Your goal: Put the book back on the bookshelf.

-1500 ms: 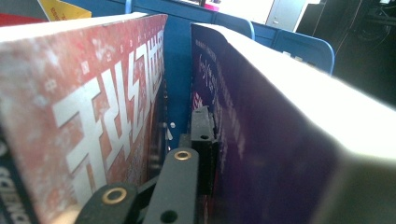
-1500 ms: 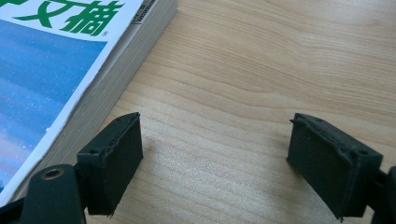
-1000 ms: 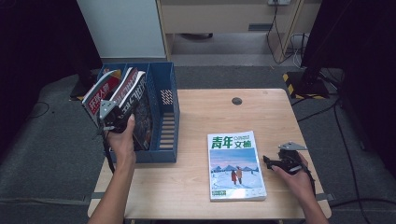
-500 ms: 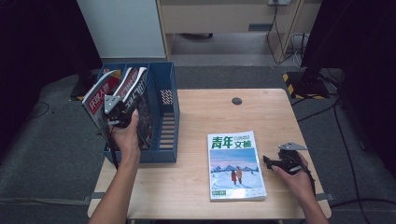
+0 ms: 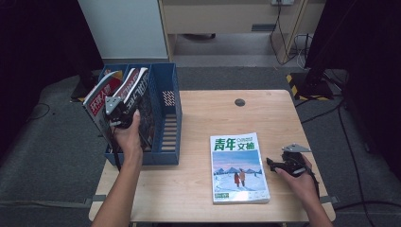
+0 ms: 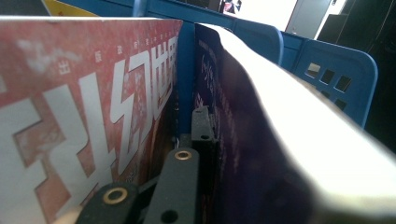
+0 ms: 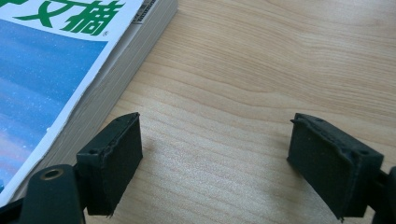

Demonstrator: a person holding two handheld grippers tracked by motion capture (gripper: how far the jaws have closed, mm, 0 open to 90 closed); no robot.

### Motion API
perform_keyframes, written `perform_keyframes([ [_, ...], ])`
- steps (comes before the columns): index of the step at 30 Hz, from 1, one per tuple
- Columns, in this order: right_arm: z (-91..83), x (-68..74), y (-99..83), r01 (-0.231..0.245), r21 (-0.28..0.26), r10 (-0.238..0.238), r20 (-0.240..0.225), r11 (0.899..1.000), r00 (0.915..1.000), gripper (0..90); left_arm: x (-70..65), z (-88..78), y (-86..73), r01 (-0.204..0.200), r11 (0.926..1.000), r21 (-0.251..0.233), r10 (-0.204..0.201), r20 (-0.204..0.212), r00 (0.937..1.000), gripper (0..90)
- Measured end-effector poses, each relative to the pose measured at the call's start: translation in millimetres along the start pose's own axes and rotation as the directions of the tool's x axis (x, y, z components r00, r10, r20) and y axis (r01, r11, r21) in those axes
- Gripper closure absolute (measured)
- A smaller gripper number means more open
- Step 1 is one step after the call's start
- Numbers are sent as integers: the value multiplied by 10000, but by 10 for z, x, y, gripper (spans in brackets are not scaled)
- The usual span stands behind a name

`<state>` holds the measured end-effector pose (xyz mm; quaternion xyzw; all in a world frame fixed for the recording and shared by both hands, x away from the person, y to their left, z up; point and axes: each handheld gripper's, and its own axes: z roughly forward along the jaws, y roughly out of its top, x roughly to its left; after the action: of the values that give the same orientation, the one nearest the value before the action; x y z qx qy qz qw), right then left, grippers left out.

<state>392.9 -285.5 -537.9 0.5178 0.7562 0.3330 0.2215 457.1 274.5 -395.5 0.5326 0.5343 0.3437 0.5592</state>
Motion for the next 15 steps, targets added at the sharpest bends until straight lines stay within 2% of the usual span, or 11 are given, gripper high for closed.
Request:
perform_keyframes([
  [5,0,0,0,0,0,0,1,10000,10000,176,29,-10,-1,269,9996,-37,-269,23,9996,793],
  [9,0,0,0,1,1,-1,2,10000,10000,176,11,-29,8,287,9995,126,-287,-4,9996,751],
  [15,0,0,0,3,3,-3,0,10000,10000,175,-20,-136,7,-155,9978,650,167,-189,9997,675],
])
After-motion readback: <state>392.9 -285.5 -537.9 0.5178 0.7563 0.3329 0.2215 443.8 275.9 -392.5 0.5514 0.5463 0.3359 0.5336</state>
